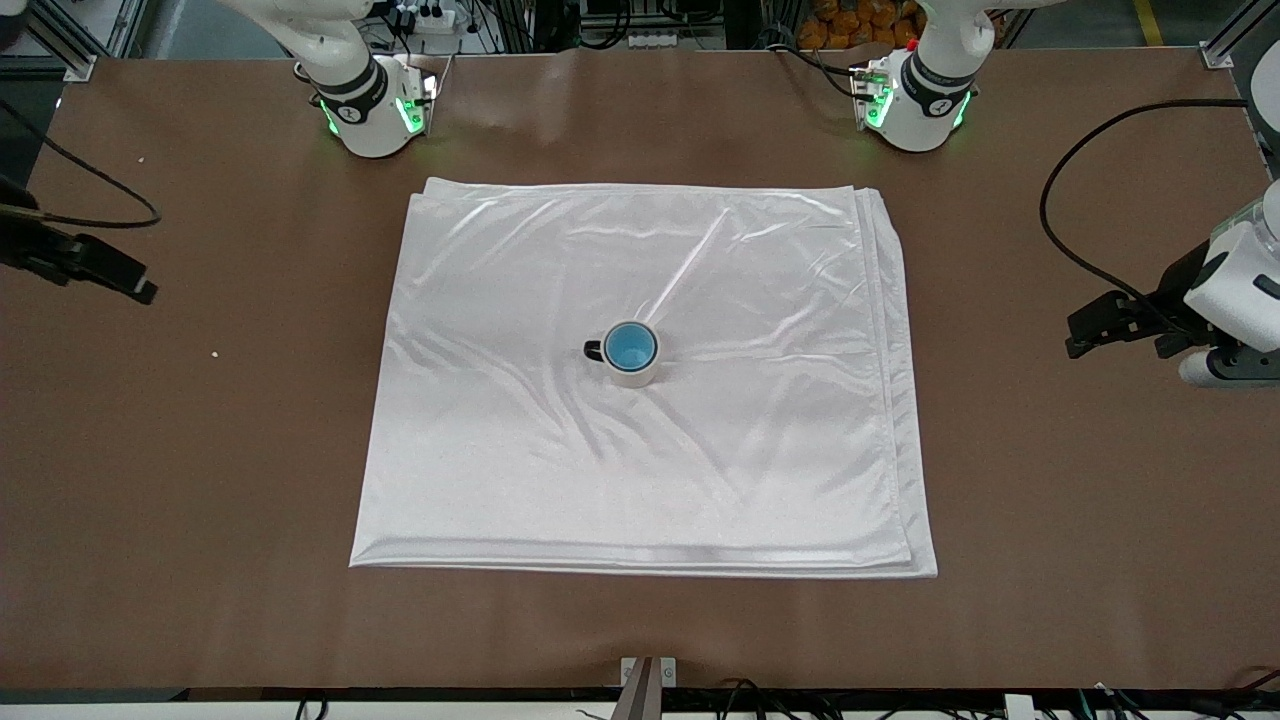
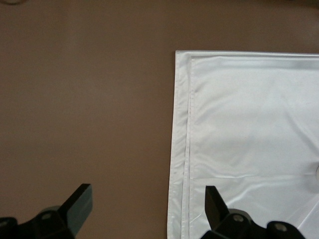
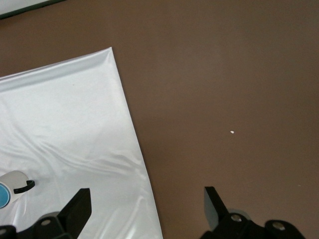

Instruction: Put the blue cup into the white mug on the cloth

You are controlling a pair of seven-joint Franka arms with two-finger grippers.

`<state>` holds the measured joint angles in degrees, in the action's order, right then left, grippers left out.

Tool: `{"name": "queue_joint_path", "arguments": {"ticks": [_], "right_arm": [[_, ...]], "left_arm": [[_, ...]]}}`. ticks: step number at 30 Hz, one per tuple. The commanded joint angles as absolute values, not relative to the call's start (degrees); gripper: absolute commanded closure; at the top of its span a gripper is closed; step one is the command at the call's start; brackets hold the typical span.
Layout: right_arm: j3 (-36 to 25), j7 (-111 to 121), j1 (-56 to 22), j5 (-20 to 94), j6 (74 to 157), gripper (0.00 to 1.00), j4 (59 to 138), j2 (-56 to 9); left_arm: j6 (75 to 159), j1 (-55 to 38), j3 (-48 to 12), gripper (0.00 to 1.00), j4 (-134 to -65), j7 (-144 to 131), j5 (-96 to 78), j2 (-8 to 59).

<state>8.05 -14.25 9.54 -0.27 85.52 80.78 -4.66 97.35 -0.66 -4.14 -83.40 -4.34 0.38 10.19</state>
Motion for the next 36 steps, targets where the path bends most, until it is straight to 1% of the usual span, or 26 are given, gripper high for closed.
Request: {"name": "queue_joint_path", "arguments": {"ticks": [1, 5, 8, 11, 14, 23, 36], "right_arm": [[8.3, -14.3, 13.7, 0.0, 82.8, 0.0, 77.7, -4.6], [8.3, -13.5, 14.2, 0.1, 81.7, 0.0, 77.7, -4.2], [8.3, -11.7, 14.3, 0.4, 79.5, 0.0, 77.8, -4.0], [8.3, -11.3, 15.6, 3.1, 78.7, 0.0, 78.3, -3.3], [8.3, -11.2, 16.7, 5.1, 78.8, 0.0, 79.4, -2.1], [9.2, -11.0, 16.2, 5.1, 79.1, 0.0, 82.3, -1.1], [9.7, -10.6, 15.0, 4.6, 81.3, 0.0, 87.6, 4.8]], "left_arm": [[96.5, -0.5, -3.3, 0.0, -85.2, -3.6, -1.1, 8.1], [96.0, -0.6, -3.3, 0.0, -85.8, -4.2, -1.1, 7.2], [96.0, -0.8, -3.3, 0.0, -86.8, -5.4, -1.1, 6.1], [96.0, -0.7, -3.3, 0.0, -86.8, -5.4, -1.1, 6.0], [96.0, -0.8, -3.3, 0.0, -86.7, -5.3, -0.7, 6.0], [96.1, -1.1, -3.3, 0.0, -86.2, -4.7, -0.2, 6.2], [96.1, -1.1, -3.3, 0.0, -86.0, -5.2, 0.3, 6.1]]}}
